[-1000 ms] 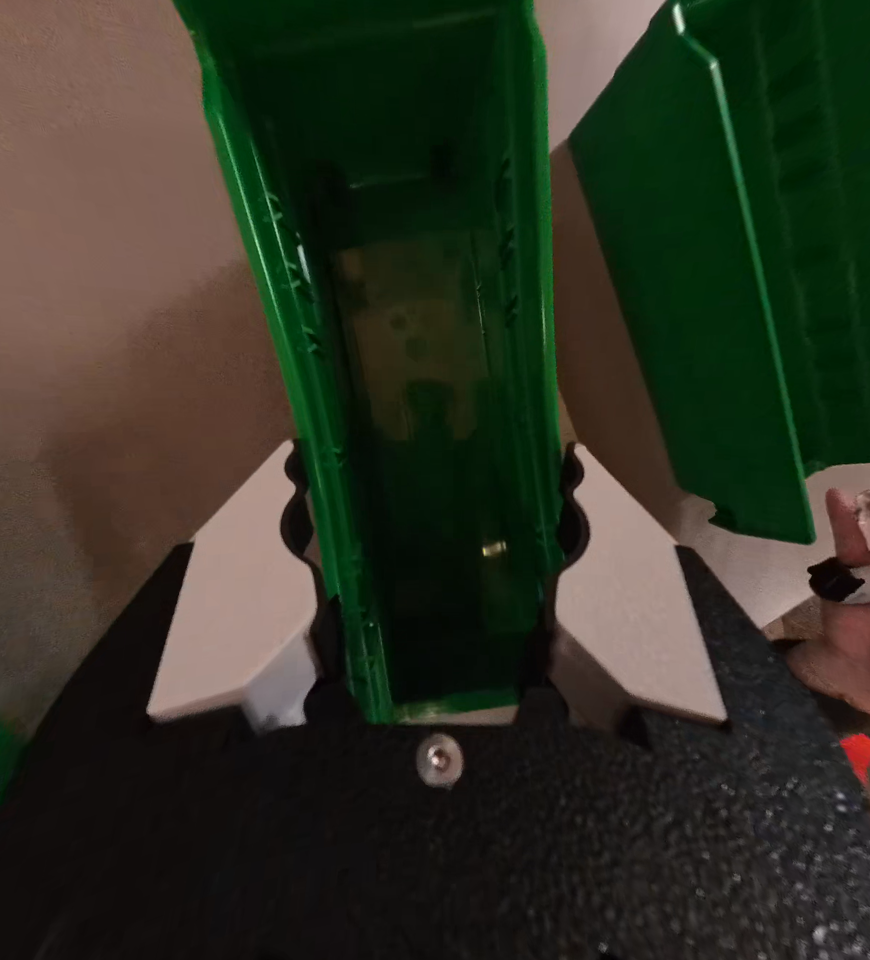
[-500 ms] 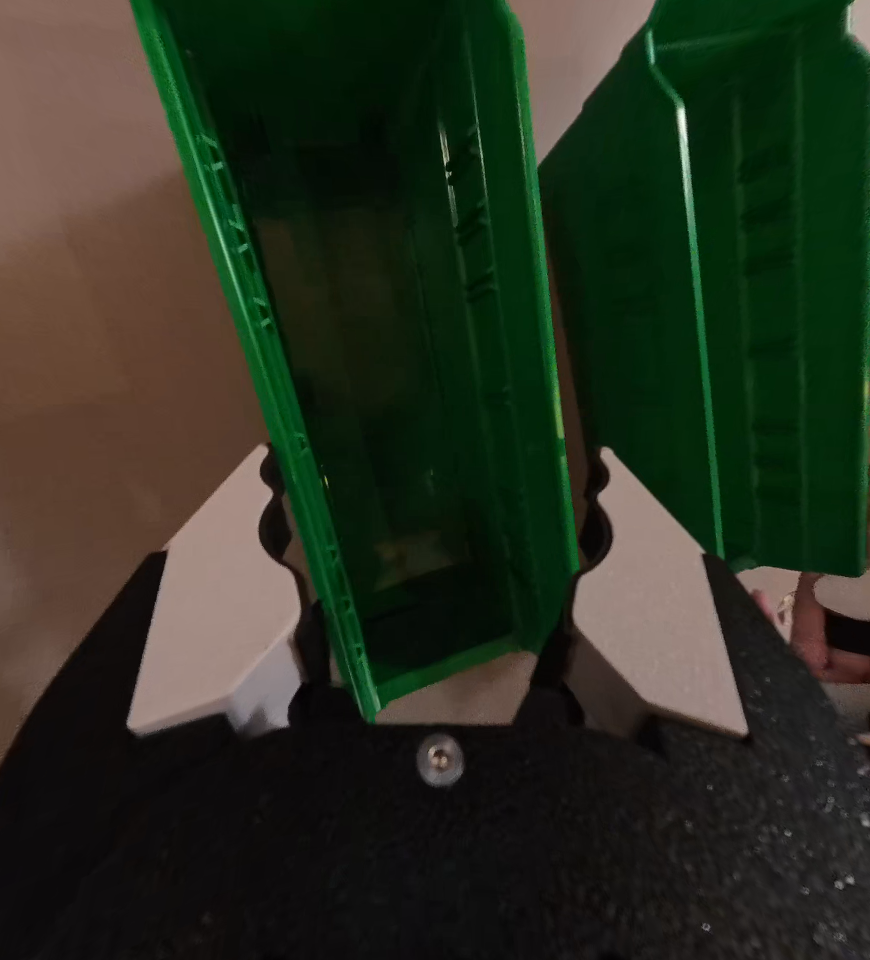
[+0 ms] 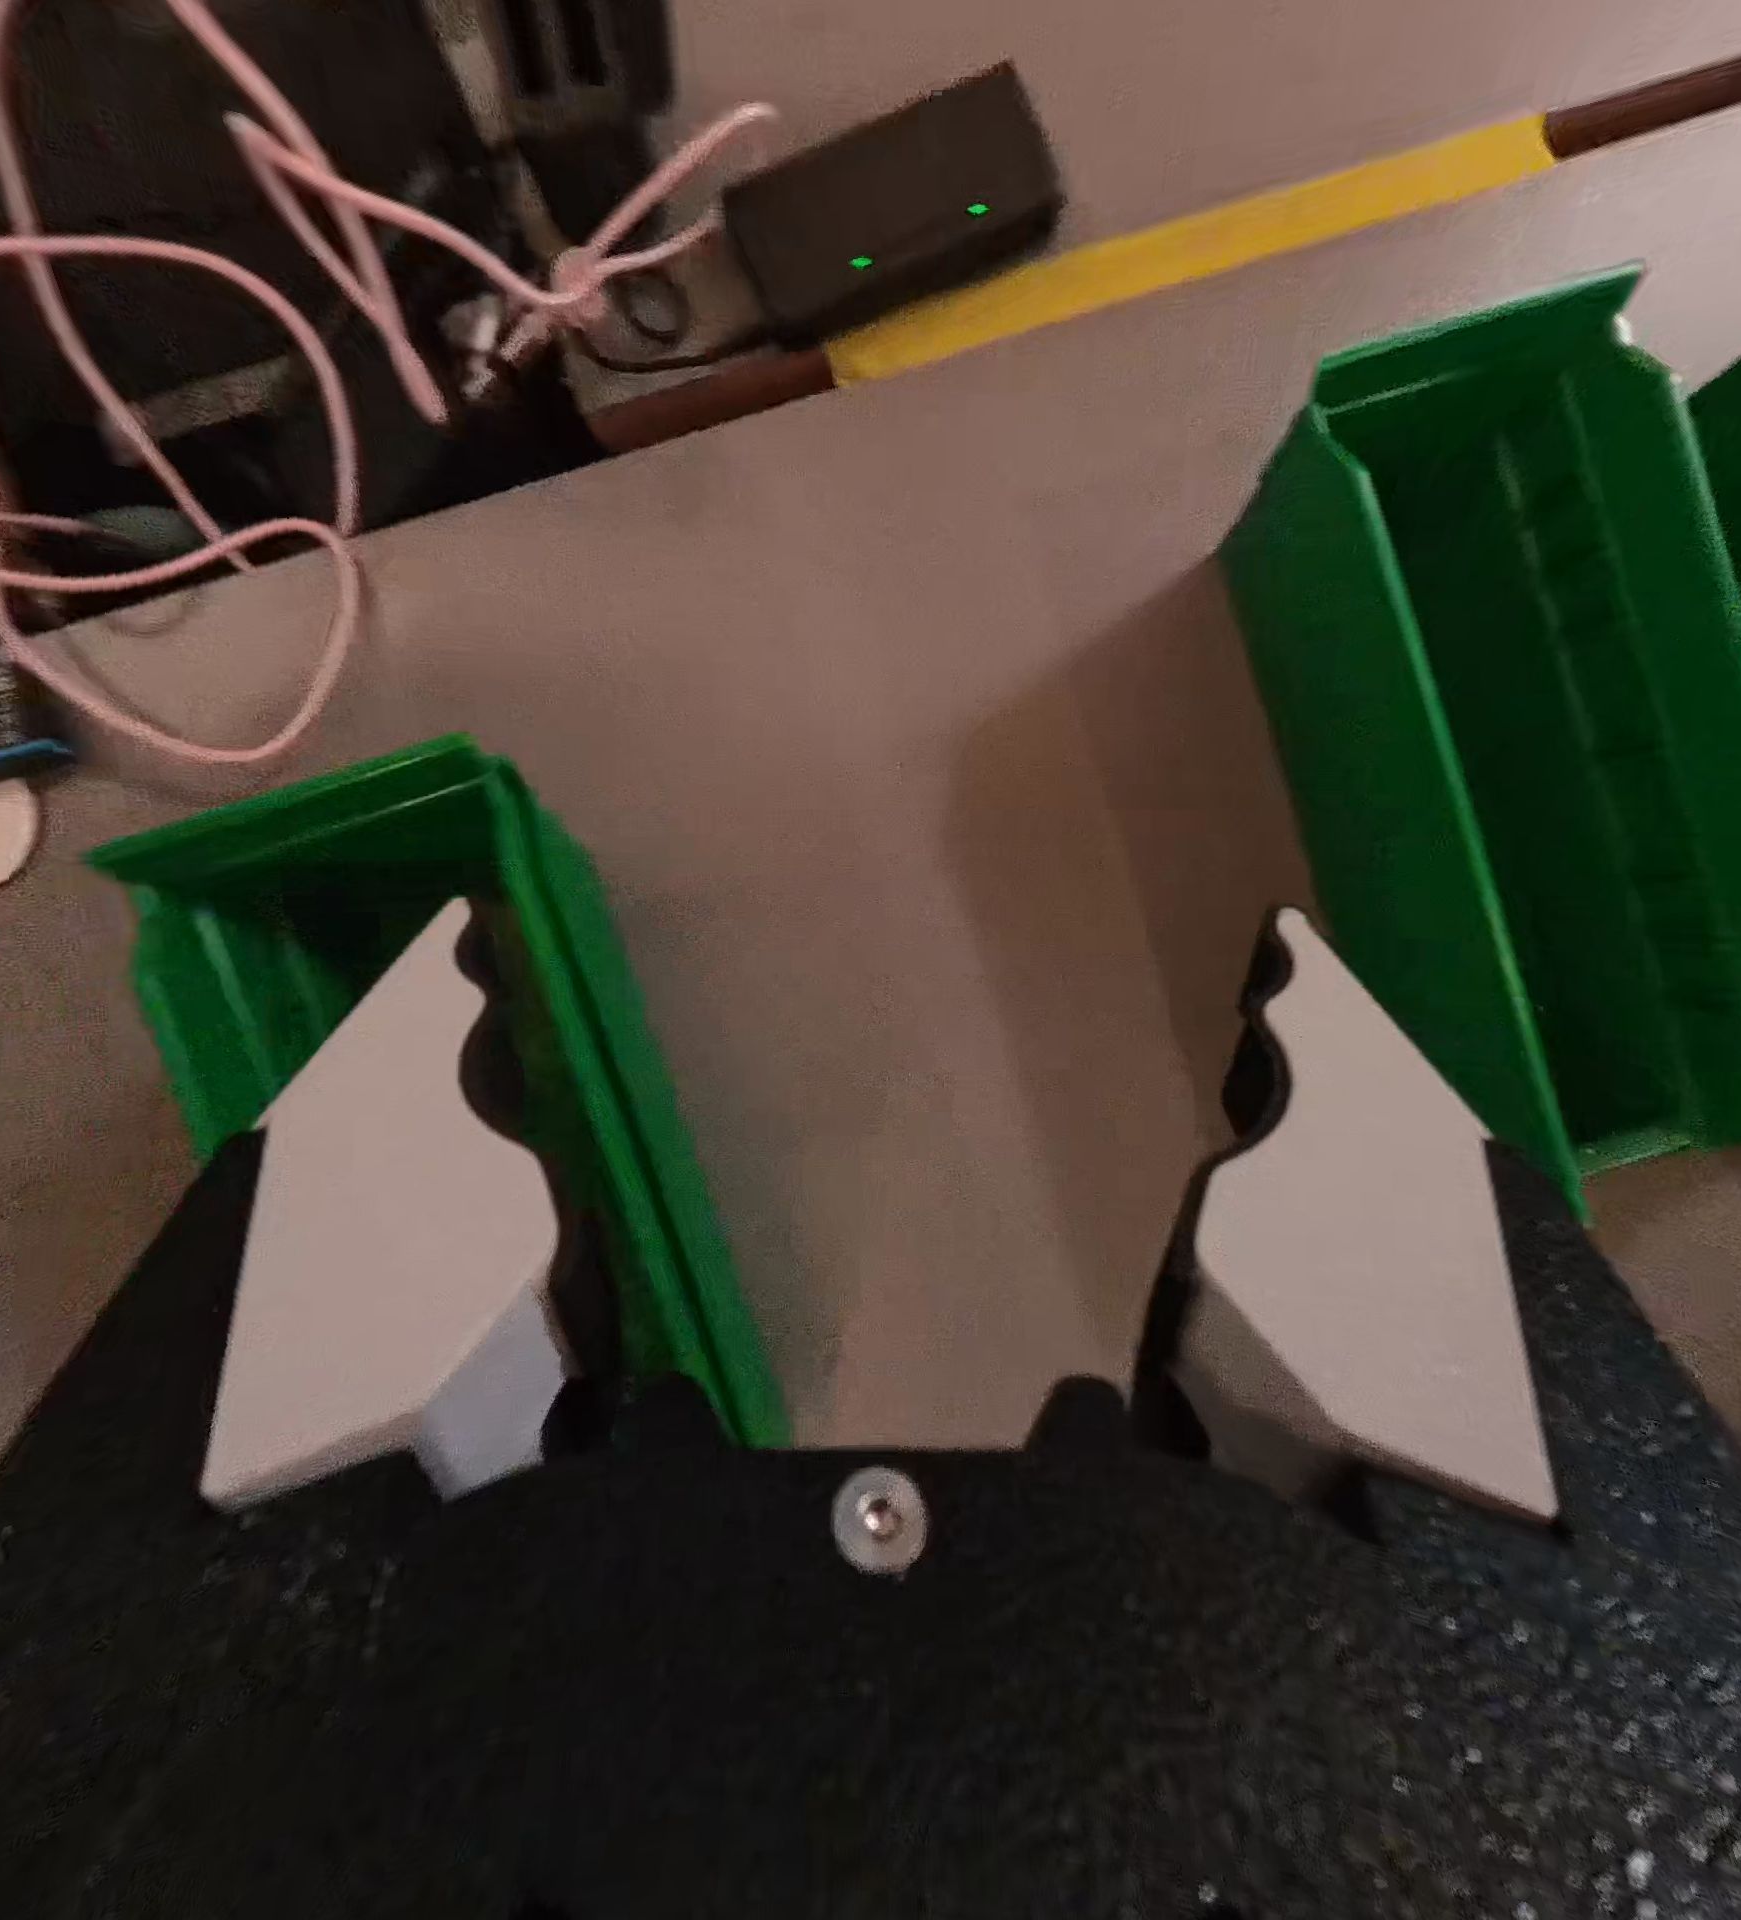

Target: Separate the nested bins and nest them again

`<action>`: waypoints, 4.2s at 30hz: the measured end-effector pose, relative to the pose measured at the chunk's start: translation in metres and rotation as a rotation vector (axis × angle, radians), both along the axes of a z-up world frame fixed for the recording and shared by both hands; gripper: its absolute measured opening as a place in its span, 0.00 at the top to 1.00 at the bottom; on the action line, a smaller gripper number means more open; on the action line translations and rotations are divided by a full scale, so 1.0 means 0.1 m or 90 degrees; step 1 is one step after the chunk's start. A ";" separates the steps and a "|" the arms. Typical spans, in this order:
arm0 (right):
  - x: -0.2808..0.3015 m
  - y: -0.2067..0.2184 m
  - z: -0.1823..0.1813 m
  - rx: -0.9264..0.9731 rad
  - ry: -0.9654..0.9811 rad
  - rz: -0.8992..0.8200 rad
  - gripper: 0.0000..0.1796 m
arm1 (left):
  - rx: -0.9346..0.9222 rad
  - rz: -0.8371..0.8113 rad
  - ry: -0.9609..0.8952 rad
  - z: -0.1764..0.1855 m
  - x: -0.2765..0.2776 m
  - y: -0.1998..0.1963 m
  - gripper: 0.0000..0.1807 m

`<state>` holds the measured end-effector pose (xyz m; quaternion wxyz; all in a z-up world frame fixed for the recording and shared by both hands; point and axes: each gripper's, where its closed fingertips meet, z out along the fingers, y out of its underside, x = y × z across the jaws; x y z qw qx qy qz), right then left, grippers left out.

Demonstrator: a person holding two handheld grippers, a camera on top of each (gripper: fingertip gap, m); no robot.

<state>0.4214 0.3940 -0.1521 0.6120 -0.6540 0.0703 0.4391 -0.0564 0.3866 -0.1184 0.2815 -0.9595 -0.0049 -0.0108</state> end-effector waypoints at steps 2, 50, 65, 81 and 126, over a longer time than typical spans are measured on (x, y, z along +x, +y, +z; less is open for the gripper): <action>0.01 0.00 0.00 0.000 0.000 -0.002 0.35 | 0.003 0.038 -0.012 0.05 -0.41 -0.20 0.21; -0.12 0.00 -0.05 -0.016 0.003 0.030 0.35 | -0.200 0.098 -0.030 -0.73 -1.19 -1.22 0.46; -0.16 -0.01 -0.03 -0.005 -0.009 0.041 0.35 | -0.200 0.143 0.008 -0.33 -1.42 -1.42 0.45; -0.17 0.01 -0.08 -0.009 -0.033 0.034 0.35 | -0.179 0.200 0.000 -0.45 -1.75 -1.52 0.46; -0.22 0.01 -0.11 -0.024 -0.024 0.051 0.35 | -0.053 0.138 0.010 0.11 -1.55 -1.30 0.50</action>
